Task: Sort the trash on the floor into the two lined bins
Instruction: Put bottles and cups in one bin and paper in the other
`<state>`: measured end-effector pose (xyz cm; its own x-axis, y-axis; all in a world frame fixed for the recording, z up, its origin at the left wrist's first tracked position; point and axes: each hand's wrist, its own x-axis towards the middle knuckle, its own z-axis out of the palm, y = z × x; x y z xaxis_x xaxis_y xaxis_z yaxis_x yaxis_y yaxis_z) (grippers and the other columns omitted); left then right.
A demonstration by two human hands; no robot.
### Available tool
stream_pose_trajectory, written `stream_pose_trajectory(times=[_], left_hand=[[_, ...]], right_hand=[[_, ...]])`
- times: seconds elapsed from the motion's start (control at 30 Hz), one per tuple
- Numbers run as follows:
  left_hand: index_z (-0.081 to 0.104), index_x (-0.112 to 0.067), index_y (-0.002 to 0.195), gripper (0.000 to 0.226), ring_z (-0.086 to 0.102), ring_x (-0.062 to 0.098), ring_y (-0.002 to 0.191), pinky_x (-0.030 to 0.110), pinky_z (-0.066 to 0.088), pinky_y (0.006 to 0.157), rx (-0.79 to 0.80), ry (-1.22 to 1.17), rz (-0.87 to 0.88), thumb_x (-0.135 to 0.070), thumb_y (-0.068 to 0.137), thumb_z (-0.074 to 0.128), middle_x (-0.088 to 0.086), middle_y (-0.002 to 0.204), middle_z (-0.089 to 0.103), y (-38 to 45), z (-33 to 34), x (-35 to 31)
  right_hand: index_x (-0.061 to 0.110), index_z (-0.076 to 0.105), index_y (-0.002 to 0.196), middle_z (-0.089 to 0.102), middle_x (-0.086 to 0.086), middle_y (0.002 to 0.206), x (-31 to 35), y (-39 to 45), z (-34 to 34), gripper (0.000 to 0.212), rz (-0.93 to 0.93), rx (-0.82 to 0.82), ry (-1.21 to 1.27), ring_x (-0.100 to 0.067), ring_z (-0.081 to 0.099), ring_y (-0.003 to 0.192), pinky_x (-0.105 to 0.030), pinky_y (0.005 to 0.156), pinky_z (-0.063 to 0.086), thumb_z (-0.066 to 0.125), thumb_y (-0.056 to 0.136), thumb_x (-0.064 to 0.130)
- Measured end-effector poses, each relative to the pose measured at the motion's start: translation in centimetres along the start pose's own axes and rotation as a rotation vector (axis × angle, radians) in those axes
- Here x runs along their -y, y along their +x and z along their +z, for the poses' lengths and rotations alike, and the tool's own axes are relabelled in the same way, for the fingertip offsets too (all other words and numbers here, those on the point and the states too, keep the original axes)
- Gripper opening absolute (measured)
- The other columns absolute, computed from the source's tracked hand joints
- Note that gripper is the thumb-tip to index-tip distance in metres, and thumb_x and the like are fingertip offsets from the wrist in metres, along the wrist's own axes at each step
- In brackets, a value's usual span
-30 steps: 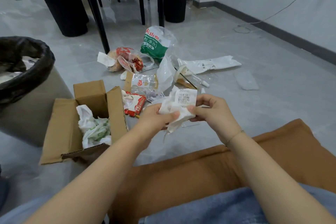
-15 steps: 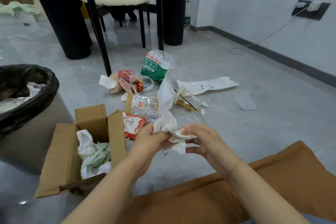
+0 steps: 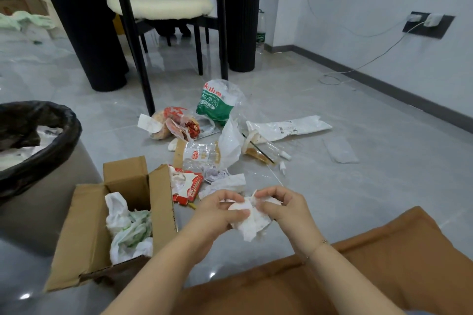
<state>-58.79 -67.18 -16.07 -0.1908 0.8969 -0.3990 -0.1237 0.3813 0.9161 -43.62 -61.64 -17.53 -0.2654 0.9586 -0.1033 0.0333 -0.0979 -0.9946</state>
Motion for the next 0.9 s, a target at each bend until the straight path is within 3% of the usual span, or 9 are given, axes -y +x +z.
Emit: stream_pose_trajectory(times=[0.13,0.2,0.3,0.47,0.6,0.7,0.77,0.83,0.9], left_hand=[[0.059,-0.011,0.092,0.022,0.065,0.016,0.079,0.017,0.048,0.054,-0.250,0.218,0.127,0.002,0.080,0.071,0.006,0.094,0.069,0.2,-1.1,-0.8],[0.058,-0.011,0.094,0.026,0.065,0.020,0.080,0.013,0.045,0.044,-0.313,0.279,0.163,0.003,0.077,0.071,0.010,0.093,0.068,0.8,-2.1,-1.3],[0.061,-0.011,0.091,0.025,0.067,0.024,0.082,0.012,0.043,0.041,-0.331,0.339,0.180,0.004,0.074,0.071,0.012,0.089,0.070,1.5,-2.8,-1.5],[0.065,-0.017,0.084,0.023,0.065,0.022,0.082,0.019,0.044,0.054,-0.358,0.391,0.187,0.002,0.072,0.069,0.006,0.083,0.069,2.0,-3.5,-1.2],[0.065,-0.015,0.088,0.022,0.061,0.010,0.071,0.008,0.039,0.044,-0.361,0.367,0.204,0.002,0.074,0.071,0.000,0.081,0.067,2.4,-4.3,-1.7],[0.065,-0.015,0.085,0.022,0.060,0.008,0.067,0.008,0.040,0.044,-0.354,0.365,0.209,0.001,0.072,0.072,0.000,0.078,0.067,2.9,-4.7,-1.9],[0.064,-0.016,0.084,0.023,0.060,0.008,0.067,0.011,0.041,0.046,-0.353,0.367,0.197,0.001,0.072,0.072,0.000,0.078,0.067,3.1,-5.0,-1.8],[0.063,-0.017,0.085,0.023,0.060,0.008,0.068,0.012,0.041,0.046,-0.352,0.362,0.191,0.002,0.073,0.072,0.000,0.079,0.067,3.2,-5.1,-1.6],[0.062,-0.017,0.083,0.024,0.059,0.009,0.067,0.009,0.041,0.045,-0.344,0.351,0.190,0.003,0.073,0.071,0.002,0.080,0.067,3.2,-4.9,-1.4]], right_hand=[[0.005,0.068,0.090,0.066,-0.009,0.087,-1.6,1.7,-1.0,0.016,0.146,-0.120,0.082,-0.019,0.064,0.073,-0.027,0.065,0.057,0.056,0.085,-0.004],[0.012,0.067,0.090,0.064,-0.010,0.097,-4.3,3.1,-2.3,0.017,0.203,-0.143,-0.181,-0.018,0.061,0.081,-0.028,0.072,0.055,0.059,0.081,-0.001],[0.016,0.065,0.101,0.058,-0.010,0.114,-8.8,4.3,-3.6,0.027,0.272,-0.094,-0.641,-0.017,0.055,0.089,-0.024,0.073,0.044,0.065,0.076,0.005],[0.013,0.052,0.129,0.044,-0.006,0.135,-10.4,6.4,-2.3,0.050,0.121,-0.056,-0.952,-0.022,0.041,0.125,-0.028,0.100,0.037,0.063,0.081,0.020],[0.015,0.030,0.147,0.020,-0.001,0.157,-11.2,8.3,-0.4,0.068,-0.004,0.131,-1.172,-0.021,0.020,0.144,-0.029,0.114,0.020,0.056,0.088,0.035],[0.014,0.048,0.134,0.038,0.001,0.149,-12.8,8.3,0.4,0.044,-0.097,0.176,-1.227,-0.019,0.033,0.138,-0.026,0.105,0.031,0.047,0.093,0.028],[0.013,0.058,0.109,0.057,0.002,0.124,-13.2,8.1,0.8,0.024,-0.173,0.096,-1.283,-0.017,0.051,0.118,-0.025,0.080,0.039,0.041,0.094,0.019],[0.014,0.059,0.100,0.062,0.000,0.109,-13.1,8.1,0.9,0.019,-0.188,0.051,-1.373,-0.018,0.058,0.102,-0.025,0.066,0.033,0.040,0.093,0.013],[0.014,0.058,0.098,0.064,-0.002,0.107,-13.0,8.1,0.9,0.018,-0.166,0.065,-1.448,-0.020,0.060,0.098,-0.026,0.064,0.031,0.042,0.092,0.008]])
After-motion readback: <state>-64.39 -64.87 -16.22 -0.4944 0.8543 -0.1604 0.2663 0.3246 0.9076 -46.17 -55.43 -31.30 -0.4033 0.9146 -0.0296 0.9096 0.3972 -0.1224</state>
